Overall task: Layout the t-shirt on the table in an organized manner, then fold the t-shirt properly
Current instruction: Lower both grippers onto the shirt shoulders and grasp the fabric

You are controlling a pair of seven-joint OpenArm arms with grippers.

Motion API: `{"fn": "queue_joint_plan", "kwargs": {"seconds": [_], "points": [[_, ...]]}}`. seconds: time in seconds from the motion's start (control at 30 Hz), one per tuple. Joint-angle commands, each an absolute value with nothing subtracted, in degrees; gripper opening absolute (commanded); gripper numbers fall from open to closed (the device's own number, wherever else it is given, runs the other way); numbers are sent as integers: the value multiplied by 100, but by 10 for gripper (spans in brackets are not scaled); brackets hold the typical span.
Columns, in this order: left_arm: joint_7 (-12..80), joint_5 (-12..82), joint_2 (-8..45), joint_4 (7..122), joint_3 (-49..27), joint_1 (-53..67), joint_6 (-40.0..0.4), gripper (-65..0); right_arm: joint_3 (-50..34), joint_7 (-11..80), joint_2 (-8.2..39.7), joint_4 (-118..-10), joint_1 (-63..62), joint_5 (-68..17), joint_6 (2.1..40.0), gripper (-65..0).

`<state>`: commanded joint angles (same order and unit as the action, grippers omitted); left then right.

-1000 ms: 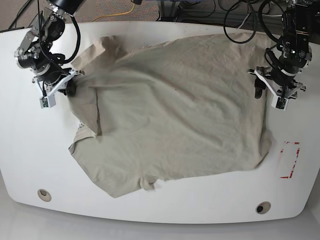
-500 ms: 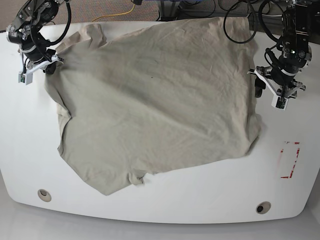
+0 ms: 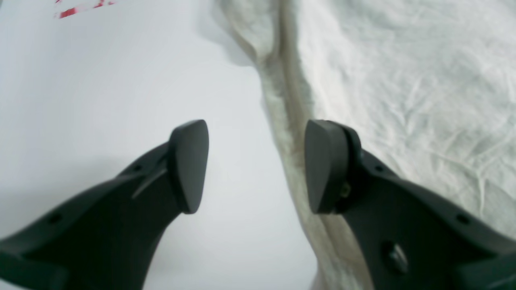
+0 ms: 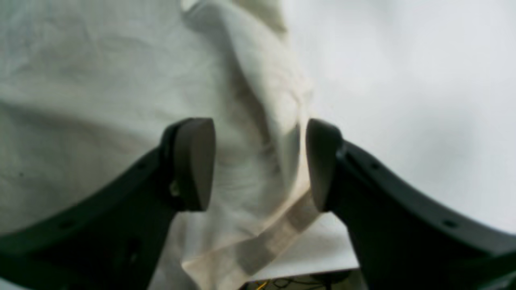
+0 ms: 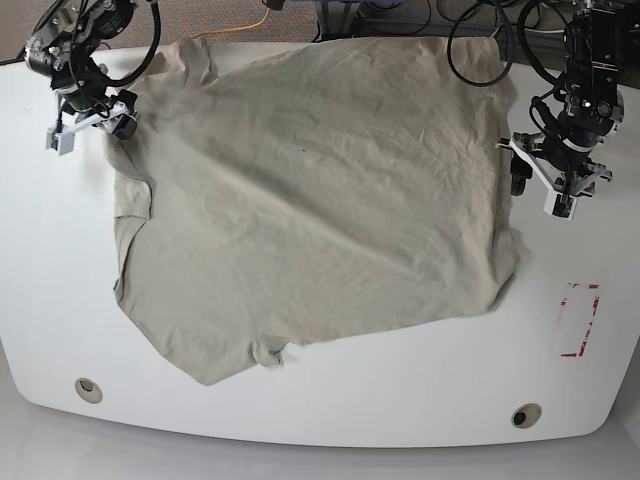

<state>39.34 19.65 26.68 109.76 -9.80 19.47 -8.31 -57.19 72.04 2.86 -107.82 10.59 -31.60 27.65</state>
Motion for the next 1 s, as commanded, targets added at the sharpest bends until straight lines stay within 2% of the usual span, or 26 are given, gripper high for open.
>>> {"fn": "queue_joint_plan", "kwargs": {"seconds": [0.17, 0.23, 0.33, 0.57, 0.77, 1.0], "points": [[3934, 1974, 2527, 10985, -831, 1930, -884, -297, -5543, 7213, 611, -10774, 1033, -3169, 2765, -219], [3934, 1974, 2413, 11020, -646, 1815, -1095, -297, -5341, 7204, 743, -10747, 963, -3169, 2782, -219], [3934, 1956, 2308, 11046, -295, 1754, -1358, -297, -4901, 7204, 927, -10738, 778, -3160, 2791, -219], [3952, 1938, 1842, 11037, -48, 1736, -1367, -297, -3679, 6985, 1516, -10589, 690, -3011, 2791, -219], [3943, 1930, 1807, 11011, -40, 1754, -1376, -297, -2756, 6677, 1947, -10325, 699, -2132, 2879, -219], [3934, 1930, 1886, 10756, -48, 1736, -1385, -297, -2281, 6070, 2105, -10070, 813, -760, 3459, -219]]}}
